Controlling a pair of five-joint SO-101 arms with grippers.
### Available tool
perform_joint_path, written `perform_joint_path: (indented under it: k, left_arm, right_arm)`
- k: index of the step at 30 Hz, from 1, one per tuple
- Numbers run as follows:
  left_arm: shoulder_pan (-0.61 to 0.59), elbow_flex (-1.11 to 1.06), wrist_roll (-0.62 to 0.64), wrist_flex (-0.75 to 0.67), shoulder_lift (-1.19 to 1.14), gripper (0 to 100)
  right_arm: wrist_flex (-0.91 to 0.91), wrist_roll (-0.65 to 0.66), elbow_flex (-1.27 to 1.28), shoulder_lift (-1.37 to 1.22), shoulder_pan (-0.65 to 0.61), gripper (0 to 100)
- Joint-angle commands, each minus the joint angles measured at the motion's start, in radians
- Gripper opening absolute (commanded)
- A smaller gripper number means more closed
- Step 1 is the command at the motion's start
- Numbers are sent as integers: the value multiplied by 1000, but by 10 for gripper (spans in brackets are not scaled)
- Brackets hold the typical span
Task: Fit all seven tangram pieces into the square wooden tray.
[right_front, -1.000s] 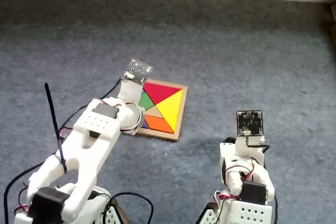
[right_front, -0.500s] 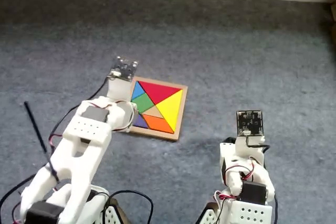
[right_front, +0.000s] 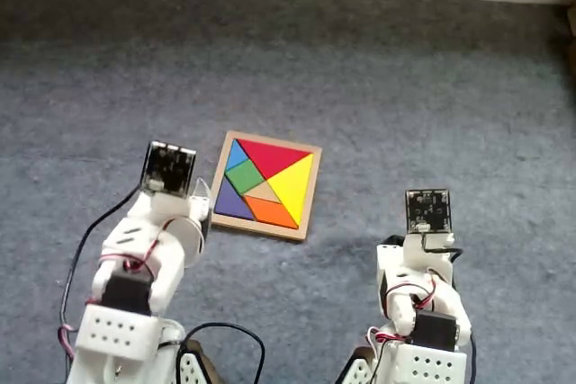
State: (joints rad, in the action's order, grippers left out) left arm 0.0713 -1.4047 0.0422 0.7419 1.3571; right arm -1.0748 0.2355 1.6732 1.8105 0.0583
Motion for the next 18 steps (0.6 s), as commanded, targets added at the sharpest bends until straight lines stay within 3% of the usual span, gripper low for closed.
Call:
perform_joint_path:
  k: [1,7,18]
  left_arm:
    - [-5,-87,8,6,271,69]
    - [-5,-191,-49,6,484,34]
    - [-8,-291,-106,5,461,32]
  right_arm:
    - [10,-9,116,7,-36,6]
    - [8,-9,116,7,-128,6]
    - [16,-14,111,8,-208,5]
